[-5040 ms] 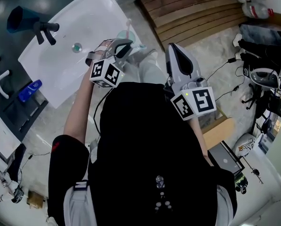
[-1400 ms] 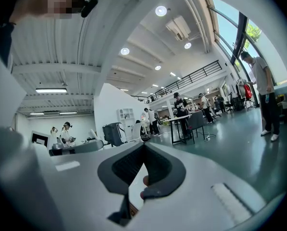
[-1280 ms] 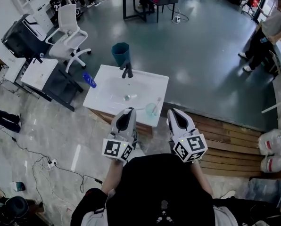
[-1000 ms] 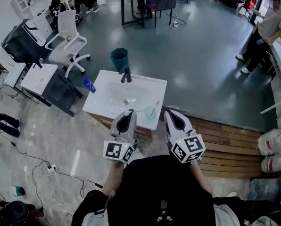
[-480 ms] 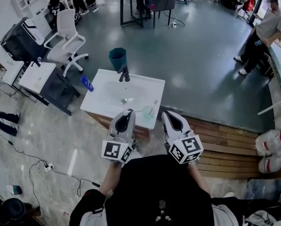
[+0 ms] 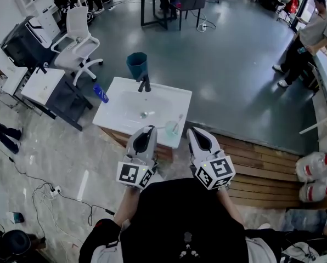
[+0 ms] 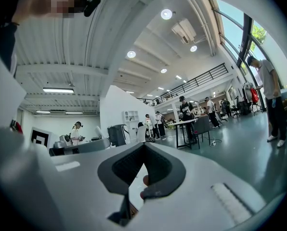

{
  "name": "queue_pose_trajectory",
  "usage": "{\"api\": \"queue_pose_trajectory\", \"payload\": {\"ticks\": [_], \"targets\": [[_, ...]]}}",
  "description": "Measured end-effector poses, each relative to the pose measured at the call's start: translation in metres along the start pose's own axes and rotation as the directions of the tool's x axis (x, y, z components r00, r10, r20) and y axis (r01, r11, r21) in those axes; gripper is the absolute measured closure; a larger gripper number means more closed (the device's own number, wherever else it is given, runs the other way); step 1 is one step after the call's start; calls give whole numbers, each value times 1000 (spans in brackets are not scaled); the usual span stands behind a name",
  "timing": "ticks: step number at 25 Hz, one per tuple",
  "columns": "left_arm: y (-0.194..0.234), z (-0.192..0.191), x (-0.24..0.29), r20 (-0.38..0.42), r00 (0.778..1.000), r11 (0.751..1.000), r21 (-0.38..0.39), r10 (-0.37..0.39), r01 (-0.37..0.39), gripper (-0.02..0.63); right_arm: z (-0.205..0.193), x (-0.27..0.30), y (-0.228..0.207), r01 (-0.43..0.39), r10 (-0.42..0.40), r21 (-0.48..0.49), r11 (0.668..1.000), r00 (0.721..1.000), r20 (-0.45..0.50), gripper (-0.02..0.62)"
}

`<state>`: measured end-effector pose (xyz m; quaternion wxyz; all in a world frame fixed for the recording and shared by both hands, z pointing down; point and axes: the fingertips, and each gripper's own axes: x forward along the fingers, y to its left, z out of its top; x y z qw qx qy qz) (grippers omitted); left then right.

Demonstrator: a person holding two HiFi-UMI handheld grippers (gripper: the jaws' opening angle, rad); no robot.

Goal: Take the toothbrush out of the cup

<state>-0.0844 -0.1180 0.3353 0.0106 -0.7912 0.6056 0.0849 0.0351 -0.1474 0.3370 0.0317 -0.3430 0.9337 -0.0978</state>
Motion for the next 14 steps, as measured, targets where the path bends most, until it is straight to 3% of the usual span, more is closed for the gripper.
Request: {"api": "queue_pose_trajectory", "payload": {"ticks": [14], "targets": [[-9,-6,3,-23,1000,1000,5,-17,17,584,-1,-3,0,-7,7,5,1000,1000,-3,594]]}}
